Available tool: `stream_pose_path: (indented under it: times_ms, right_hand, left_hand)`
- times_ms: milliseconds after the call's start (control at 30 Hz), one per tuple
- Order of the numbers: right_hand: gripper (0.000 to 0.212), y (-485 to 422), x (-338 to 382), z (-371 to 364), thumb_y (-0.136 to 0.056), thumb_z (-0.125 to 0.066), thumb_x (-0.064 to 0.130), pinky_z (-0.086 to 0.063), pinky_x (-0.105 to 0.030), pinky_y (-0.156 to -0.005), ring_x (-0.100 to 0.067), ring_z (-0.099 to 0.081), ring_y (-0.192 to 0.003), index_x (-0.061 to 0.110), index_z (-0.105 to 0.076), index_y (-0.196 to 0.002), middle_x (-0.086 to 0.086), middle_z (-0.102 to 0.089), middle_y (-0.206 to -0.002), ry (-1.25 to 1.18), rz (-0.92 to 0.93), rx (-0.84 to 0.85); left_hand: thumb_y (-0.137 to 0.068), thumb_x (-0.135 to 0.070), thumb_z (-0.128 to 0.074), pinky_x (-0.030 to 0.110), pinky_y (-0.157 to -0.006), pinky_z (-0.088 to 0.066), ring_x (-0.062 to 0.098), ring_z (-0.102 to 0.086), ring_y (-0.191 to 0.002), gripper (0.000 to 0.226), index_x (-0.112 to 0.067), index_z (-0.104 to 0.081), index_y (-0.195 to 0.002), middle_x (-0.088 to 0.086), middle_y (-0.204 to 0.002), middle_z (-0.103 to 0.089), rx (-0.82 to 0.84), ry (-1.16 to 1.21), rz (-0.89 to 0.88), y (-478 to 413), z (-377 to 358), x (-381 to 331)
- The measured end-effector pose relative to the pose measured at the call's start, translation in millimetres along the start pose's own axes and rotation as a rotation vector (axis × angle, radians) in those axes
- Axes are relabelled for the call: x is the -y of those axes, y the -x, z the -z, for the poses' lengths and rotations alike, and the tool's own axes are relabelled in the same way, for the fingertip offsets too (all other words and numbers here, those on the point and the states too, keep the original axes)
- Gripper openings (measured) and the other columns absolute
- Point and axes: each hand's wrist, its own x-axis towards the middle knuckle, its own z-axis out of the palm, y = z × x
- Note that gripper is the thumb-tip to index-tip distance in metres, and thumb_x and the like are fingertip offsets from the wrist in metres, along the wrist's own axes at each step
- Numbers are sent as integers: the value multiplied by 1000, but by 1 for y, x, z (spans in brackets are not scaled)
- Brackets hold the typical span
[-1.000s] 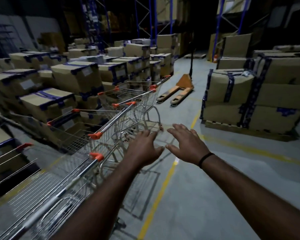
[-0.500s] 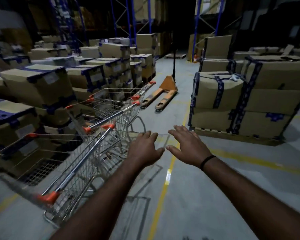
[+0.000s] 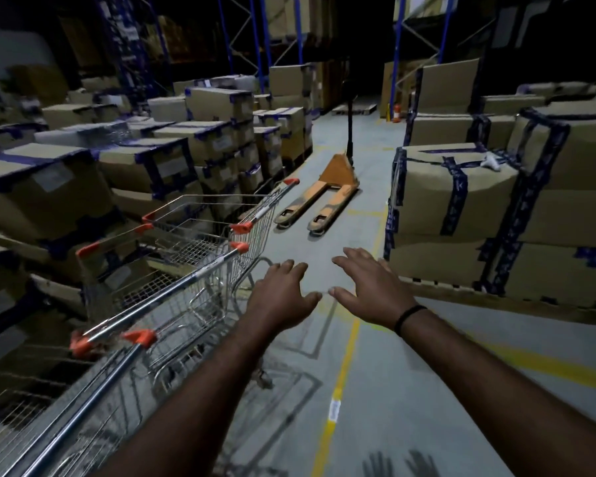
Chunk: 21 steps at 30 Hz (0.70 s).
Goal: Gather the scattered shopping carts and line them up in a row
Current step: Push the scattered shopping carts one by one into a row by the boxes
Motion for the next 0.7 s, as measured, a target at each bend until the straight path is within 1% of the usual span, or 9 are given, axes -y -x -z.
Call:
stream_pose_path:
  times_ms: [167,267,367,433,500,633,700]
  right_hand:
    - [64,-106,-62,17,-99,-48,53,-12,-54,-121,-21,-9,-153,28,-29,-155,-1,-17,-166,-20,69,27]
    - [64,-160,-88,18,-99,-50,53,-11,-56,-120,-21,-9,-153,28,-30,-154,-1,-17,-166,-52,104,41]
    - [64,-212,-111,14,-99,-50,53,-12,-54,-120,-22,-10,-153,28,-30,-154,-1,-18,-166,-49,145,48]
    - [63,-250,-124,8,-99,-50,52,-12,-54,-120,-22,-11,-153,27,-31,-154,-1,-18,-166,-53,168,51]
    - [63,-289,-135,-2,-99,-50,52,-13,-54,-120,-22,-12,-153,27,-32,-154,-1,-20,-165,-56,192,63]
    - [63,-375,-155,-27,-97,-52,52,-17,-50,-119,-21,-16,-151,25,-35,-152,-3,-24,-163,-13,284,76]
    - [64,-414,-168,-40,-97,-52,52,-16,-50,-119,-22,-16,-151,25,-35,-152,-4,-23,-164,2,307,112]
  left_hand:
    - [-91,-57,-58,49,-112,-38,25,-32,-144,74,-22,-38,-153,5,-158,-38,-16,16,76,-106,-8,-9]
    - [-92,-57,-57,47,-111,-39,25,-34,-143,73,-21,-38,-153,5,-157,-39,-23,-4,114,-157,-12,-5]
    - [-92,-59,-57,49,-110,-40,25,-33,-144,74,-23,-38,-153,4,-158,-38,-36,8,168,-206,-19,5]
    - [-92,-59,-57,50,-111,-39,25,-32,-145,74,-24,-37,-153,4,-159,-36,-33,18,203,-237,-25,15]
    - [-92,-59,-57,48,-111,-39,24,-34,-144,74,-24,-37,-153,4,-159,-37,-36,2,225,-269,-34,29]
    - [-93,-57,-59,44,-111,-36,24,-35,-144,72,-22,-39,-153,4,-158,-39,-79,28,301,-344,-53,66]
    - [-92,-58,-60,43,-109,-39,24,-39,-142,72,-23,-42,-151,3,-156,-43,-93,50,353,-384,-66,88]
